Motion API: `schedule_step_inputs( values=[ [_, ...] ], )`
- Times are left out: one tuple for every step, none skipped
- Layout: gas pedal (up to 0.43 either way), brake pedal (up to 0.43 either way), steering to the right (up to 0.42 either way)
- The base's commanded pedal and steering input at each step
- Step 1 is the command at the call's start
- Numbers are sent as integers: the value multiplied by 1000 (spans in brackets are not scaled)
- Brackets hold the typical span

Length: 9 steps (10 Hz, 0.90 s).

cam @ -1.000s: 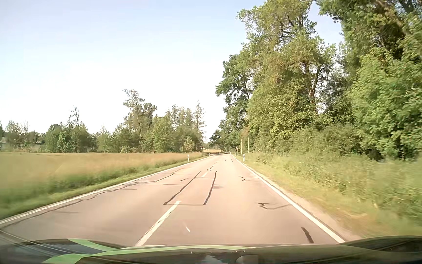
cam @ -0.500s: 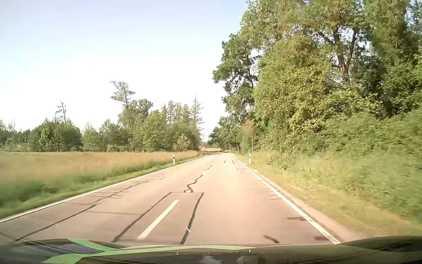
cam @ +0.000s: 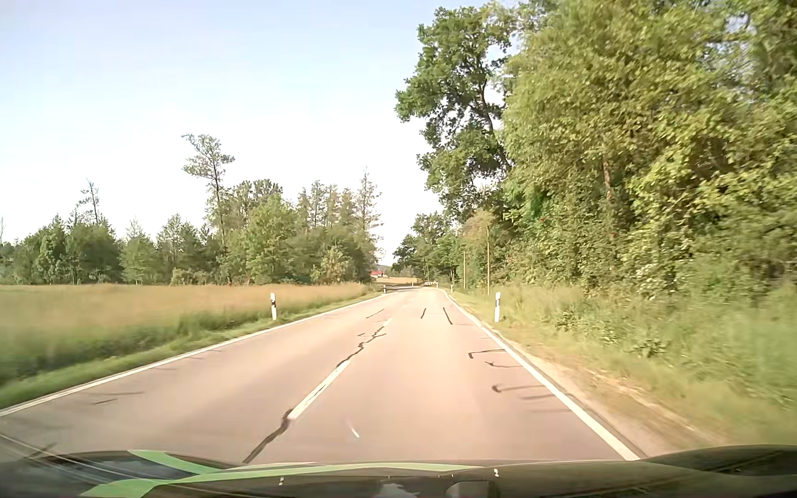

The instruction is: Follow the waypoints while adhering to traffic rules and regulations

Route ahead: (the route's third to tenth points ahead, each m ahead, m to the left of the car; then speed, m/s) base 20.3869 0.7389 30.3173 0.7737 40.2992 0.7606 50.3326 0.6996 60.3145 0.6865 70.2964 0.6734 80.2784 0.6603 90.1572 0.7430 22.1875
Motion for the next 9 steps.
schedule_step_inputs(
  values=[
    [0,0,-3],
    [0,0,-2],
    [0,0,-2],
    [0,0,-2],
    [0,0,-3],
    [0,0,-3],
    [0,0,-2],
    [0,0,-3],
    [0,0,-2]
  ],
)
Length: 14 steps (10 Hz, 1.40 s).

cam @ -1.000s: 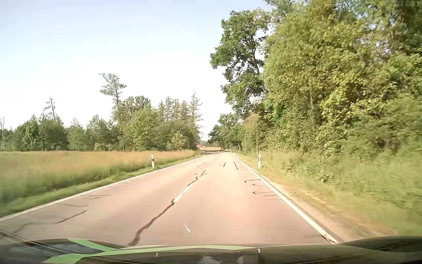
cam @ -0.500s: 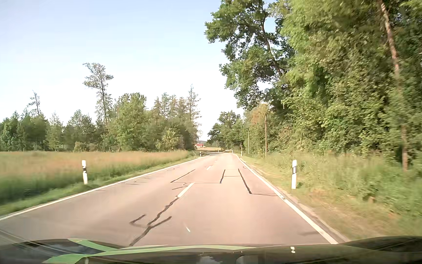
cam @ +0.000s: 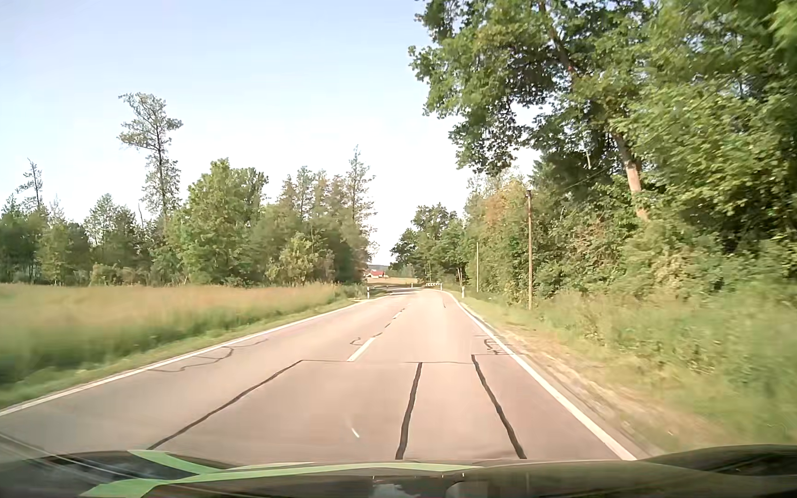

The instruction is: Follow the waypoints while adhering to traffic rules and regulations

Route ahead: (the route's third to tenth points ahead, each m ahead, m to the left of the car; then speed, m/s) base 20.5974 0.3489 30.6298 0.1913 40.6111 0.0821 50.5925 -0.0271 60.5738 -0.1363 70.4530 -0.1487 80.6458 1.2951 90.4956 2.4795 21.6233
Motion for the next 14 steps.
schedule_step_inputs(
  values=[
    [0,0,-1],
    [0,0,0],
    [0,0,-1],
    [0,0,0],
    [0,0,-1],
    [0,0,0],
    [0,0,-1],
    [0,0,-1],
    [0,0,0],
    [0,0,-1],
    [0,0,-1],
    [0,0,-1],
    [0,0,0],
    [0,0,1]
  ],
)
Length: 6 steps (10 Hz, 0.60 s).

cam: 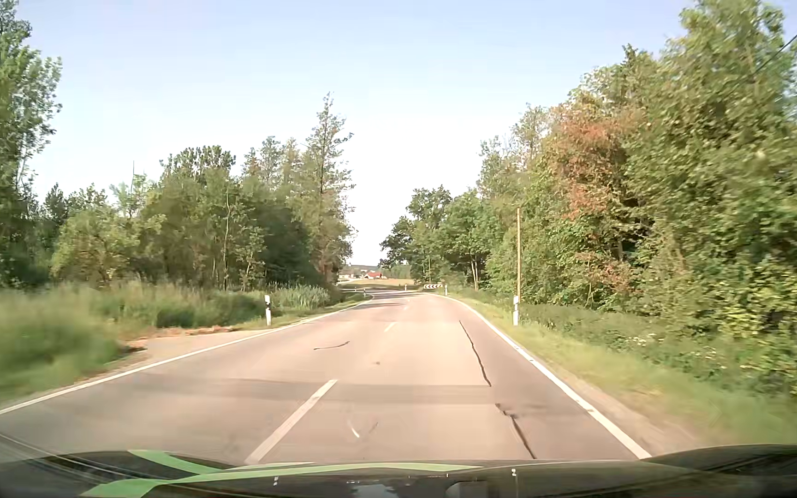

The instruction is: Follow the waypoints while adhering to traffic rules and regulations

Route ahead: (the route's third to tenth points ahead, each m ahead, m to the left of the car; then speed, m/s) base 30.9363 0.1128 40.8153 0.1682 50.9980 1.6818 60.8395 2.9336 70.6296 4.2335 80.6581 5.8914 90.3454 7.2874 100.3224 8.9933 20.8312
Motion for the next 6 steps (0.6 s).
schedule_step_inputs(
  values=[
    [0,0,4],
    [0,0,4],
    [0,0,3],
    [0,0,2],
    [0,0,2],
    [0,0,0]
  ],
)
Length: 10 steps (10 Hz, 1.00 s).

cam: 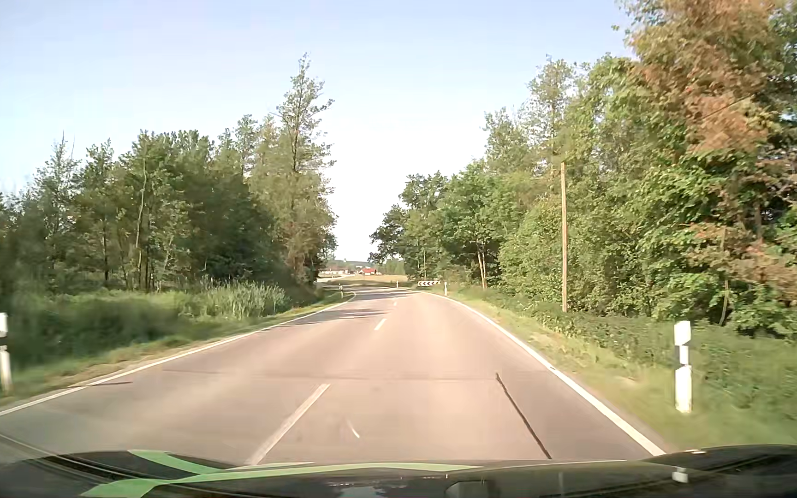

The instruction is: Follow the waypoints while adhering to traffic rules and regulations

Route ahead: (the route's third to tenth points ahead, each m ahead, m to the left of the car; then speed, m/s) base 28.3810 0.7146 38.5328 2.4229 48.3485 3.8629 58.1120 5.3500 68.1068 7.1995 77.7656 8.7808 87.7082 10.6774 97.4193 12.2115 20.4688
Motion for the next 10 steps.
schedule_step_inputs(
  values=[
    [39,0,0],
    [87,0,0],
    [110,0,0],
    [150,0,-4],
    [157,0,-8],
    [169,0,-9],
    [169,0,-9],
    [177,0,-9],
    [177,0,-11],
    [177,0,-14]
  ],
)
